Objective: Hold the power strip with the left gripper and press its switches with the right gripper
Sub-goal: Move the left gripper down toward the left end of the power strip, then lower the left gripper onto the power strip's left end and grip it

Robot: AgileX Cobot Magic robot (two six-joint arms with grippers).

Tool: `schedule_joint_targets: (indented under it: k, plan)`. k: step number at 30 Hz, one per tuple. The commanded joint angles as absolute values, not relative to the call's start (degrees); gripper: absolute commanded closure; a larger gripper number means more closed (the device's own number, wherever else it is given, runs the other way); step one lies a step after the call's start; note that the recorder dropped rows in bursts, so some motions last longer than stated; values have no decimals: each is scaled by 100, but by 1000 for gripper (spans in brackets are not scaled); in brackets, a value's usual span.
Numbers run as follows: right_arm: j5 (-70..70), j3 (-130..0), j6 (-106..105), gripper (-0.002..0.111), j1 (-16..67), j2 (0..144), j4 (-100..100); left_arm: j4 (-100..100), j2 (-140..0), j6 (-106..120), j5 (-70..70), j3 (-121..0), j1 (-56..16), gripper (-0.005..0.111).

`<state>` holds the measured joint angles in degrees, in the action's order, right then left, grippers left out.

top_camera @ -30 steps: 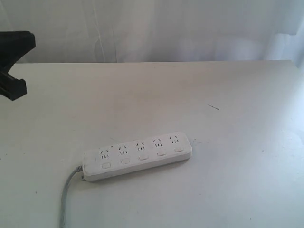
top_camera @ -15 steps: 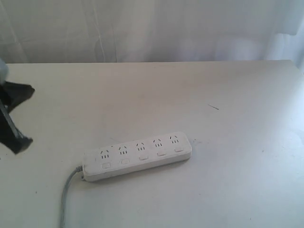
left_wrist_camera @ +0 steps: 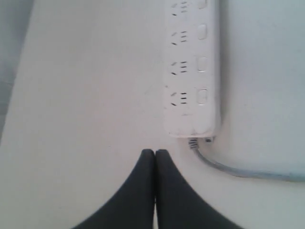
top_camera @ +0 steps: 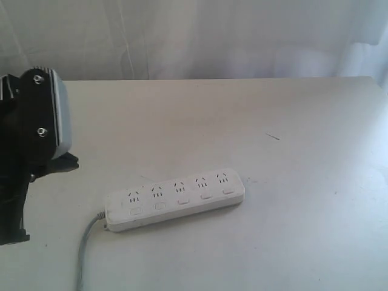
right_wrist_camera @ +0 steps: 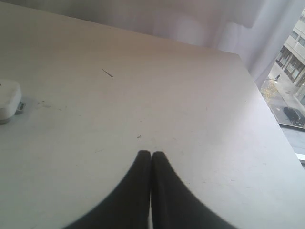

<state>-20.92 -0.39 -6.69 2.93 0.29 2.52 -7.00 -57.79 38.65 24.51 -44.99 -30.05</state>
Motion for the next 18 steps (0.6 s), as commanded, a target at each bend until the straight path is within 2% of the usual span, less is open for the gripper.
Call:
schedule_joint_targets:
  k: [1, 7, 14, 16, 18]
  plan:
    - [-2049, 0, -665, 108, 250, 0, 280, 211, -6517, 4931, 3930, -5157, -3043, 107]
    - [-2049, 0, -665, 108, 250, 0, 280, 730, -7575, 5128, 4218, -5783, -3043, 107]
    - [-2049, 0, -665, 108, 250, 0, 280, 181, -8339, 5138, 3908, -5876, -3043, 106]
    - [-2049, 0, -665, 108, 250, 0, 280, 79, -8397, 5138, 3681, -5876, -3043, 99]
    - [-2049, 0, -665, 108, 250, 0, 280, 79, -8410, 5138, 3316, -5876, -3043, 84]
